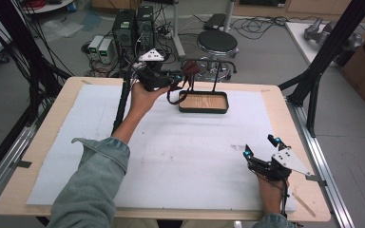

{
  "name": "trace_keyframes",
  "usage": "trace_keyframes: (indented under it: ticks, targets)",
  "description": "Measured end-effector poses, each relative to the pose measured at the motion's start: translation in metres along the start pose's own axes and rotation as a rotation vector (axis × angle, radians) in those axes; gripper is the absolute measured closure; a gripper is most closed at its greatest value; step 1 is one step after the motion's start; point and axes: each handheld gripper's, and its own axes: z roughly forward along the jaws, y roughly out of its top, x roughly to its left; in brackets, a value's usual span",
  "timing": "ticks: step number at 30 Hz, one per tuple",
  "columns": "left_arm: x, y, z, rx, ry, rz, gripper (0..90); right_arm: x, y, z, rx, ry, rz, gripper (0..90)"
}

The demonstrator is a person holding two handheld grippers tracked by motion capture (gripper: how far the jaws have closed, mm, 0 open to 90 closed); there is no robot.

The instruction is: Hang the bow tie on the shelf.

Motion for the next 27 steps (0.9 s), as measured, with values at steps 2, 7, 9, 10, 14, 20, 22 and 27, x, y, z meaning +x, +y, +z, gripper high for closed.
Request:
trace_keyframes:
  ticks: [2, 7, 9, 10, 14, 20, 22, 27]
  targets:
    - [0.003, 0.001, 0.004, -0.008, 0.0, -0.008, 75.9, 0.0, 0.0, 0.0, 0.001, 0.0, 0.0, 10.8]
    - [0.006, 0.004, 0.012, -0.012, 0.032, 0.001, 75.9, 0.0, 0.0, 0.0, 0.0, 0.001, -0.001, 10.8]
    - [0.008, 0.005, 0.014, -0.011, 0.047, -0.001, 75.9, 0.0, 0.0, 0.0, 0.0, 0.003, 0.0, 10.8]
    - [0.009, 0.005, 0.015, -0.015, 0.055, -0.005, 75.9, 0.0, 0.0, 0.0, 0.001, 0.003, 0.0, 10.8]
    - [0.016, 0.006, 0.016, -0.018, 0.081, -0.02, 75.9, 0.0, 0.0, 0.0, -0.001, 0.006, -0.001, 10.8]
    - [0.029, -0.001, 0.021, -0.008, 0.12, -0.052, 75.9, 0.0, 0.0, 0.0, -0.002, 0.008, -0.005, 10.8]
    - [0.033, -0.003, 0.022, -0.004, 0.133, -0.063, 75.9, 0.0, 0.0, 0.0, -0.001, 0.008, -0.001, 10.8]
    - [0.04, -0.006, 0.021, -0.006, 0.152, -0.089, 75.8, 0.0, 0.0, 0.0, 0.0, 0.008, -0.004, 10.8]
